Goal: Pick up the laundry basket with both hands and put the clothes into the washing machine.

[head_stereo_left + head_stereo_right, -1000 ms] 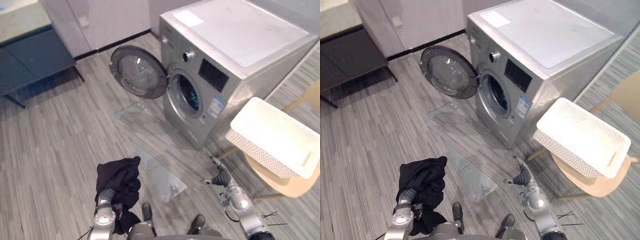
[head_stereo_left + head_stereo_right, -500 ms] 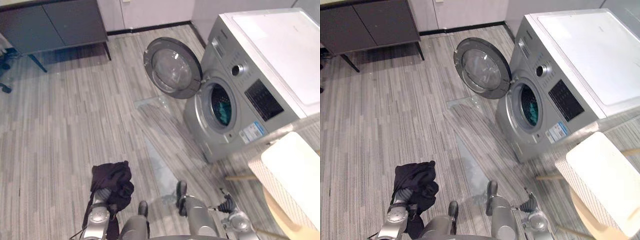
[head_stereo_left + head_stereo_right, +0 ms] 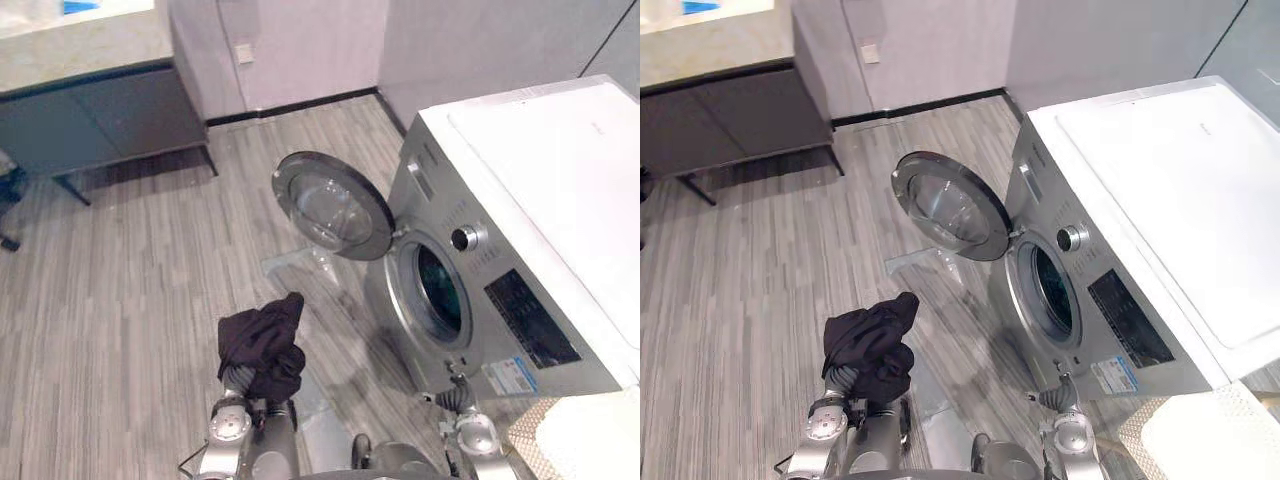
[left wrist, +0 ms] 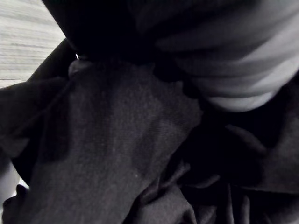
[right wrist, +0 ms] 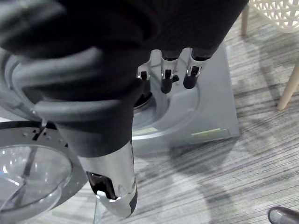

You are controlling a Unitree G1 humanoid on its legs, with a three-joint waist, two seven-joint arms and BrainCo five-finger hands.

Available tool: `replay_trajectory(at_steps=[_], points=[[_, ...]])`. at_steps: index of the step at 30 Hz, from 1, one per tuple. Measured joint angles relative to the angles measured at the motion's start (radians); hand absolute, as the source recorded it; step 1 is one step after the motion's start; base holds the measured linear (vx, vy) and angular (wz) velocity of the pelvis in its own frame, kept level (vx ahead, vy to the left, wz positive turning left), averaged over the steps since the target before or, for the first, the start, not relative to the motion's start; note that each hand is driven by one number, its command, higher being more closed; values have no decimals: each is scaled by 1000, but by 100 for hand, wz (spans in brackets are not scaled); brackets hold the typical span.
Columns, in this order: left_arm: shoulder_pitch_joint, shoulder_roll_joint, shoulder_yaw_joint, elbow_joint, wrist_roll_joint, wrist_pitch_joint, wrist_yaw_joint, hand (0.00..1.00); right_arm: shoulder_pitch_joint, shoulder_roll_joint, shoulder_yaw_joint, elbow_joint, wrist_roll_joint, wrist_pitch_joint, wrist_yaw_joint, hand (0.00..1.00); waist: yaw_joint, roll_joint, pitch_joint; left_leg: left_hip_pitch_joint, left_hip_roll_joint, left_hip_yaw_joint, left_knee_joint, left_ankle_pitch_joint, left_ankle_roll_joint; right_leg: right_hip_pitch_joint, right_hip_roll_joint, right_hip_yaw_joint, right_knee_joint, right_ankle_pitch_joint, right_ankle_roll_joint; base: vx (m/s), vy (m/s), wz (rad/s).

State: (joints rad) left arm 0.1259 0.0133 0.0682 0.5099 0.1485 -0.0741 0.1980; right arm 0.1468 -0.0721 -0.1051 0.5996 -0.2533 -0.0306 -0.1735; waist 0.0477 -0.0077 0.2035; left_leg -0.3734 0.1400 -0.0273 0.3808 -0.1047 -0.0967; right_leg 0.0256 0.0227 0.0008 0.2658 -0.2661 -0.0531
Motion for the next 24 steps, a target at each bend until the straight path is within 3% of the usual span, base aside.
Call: replay_trajectory(at_steps=[1,2,5,6,8,9,11,12,13,14,15,18,19,21,22,24], points=[[13,-10,-2,21,1,0,-2,100,4,13,-19,18,0,0,-1,0,-2,21,-21,7,15,-33,-1,92,33,9,18,62,27,-47,47,390,377,-123],[9,4,-10,39,1,4,-2,100,15,40,-20,21,0,3,0,0,-3,-18,-37,12,5,14,28,62,38,-5,-14,94,54,-62,65,365,363,-130],[9,17,-19,40,2,10,-2,100,39,68,-17,24,-2,5,1,0,-3,-56,-63,70,5,155,49,-30,64,-48,-61,168,135,-58,110,239,276,-123],[8,17,-20,39,1,10,-2,100,30,69,-17,24,-2,9,1,0,1,-54,-62,117,21,236,40,-53,84,-88,-78,158,198,-32,156,170,272,-171],[8,33,-21,39,0,10,-1,100,-4,70,-15,48,-2,9,1,0,-3,-51,-60,184,34,345,-2,-67,96,-166,-119,77,286,3,202,78,211,-176],[2,49,-21,45,0,10,-2,100,-39,69,-14,87,-2,10,1,0,-9,-49,-60,223,36,409,-36,-67,97,-203,-160,-44,294,8,184,60,163,-148],[-19,74,-16,68,-1,10,-1,100,-73,63,-8,161,-3,11,1,0,-12,-49,-61,264,51,483,-64,-67,97,-219,-176,-209,220,18,165,87,56,-134],[-28,101,-14,91,-2,10,-1,100,-105,59,5,204,-4,11,1,0,-11,-54,-63,280,55,518,-67,-66,98,-224,-172,-320,114,63,109,119,-29,-128],[-34,108,-15,111,-2,10,-1,100,-112,54,6,220,-5,11,1,0,-12,-51,-63,285,55,518,-65,-66,98,-217,-172,-356,93,67,78,120,-69,-113],[-43,119,-15,139,-2,11,-1,100,-123,39,6,245,-6,11,1,0,-17,-45,-67,293,57,505,-72,-57,94,-200,-160,-365,61,83,68,140,-124,-65],[-47,117,-19,159,-1,11,-2,100,-121,17,3,253,-7,11,0,0,-41,-19,-66,294,56,493,-78,-53,86,-194,-143,-354,38,87,67,140,-118,-47],[-56,96,-18,171,0,12,-3,100,-102,-5,1,280,-5,14,0,0,-56,-3,-57,286,94,485,15,-43,65,-144,-125,-355,6,87,66,156,-142,-8],[-50,78,-17,166,0,12,-3,100,-75,-6,1,277,-1,16,-1,0,-55,10,-46,243,158,422,224,-31,53,-76,-95,-351,-16,85,60,144,-131,-25],[-34,59,-21,163,-1,11,-4,100,-67,-11,1,276,10,16,-3,0,-34,16,-32,177,204,337,423,4,58,-27,-73,-319,-17,72,41,115,-18,-69],[-29,44,-27,160,-1,12,-7,100,-77,-9,-1,272,19,16,-4,0,-21,13,-28,123,184,255,488,-54,58,-33,-74,-268,2,55,35,89,83,-101],[-31,37,-35,149,-2,12,-21,100,-90,-6,-27,247,25,16,-8,0,-18,20,-20,96,147,193,413,-81,53,-47,-75,-232,14,54,37,90,124,-82]])
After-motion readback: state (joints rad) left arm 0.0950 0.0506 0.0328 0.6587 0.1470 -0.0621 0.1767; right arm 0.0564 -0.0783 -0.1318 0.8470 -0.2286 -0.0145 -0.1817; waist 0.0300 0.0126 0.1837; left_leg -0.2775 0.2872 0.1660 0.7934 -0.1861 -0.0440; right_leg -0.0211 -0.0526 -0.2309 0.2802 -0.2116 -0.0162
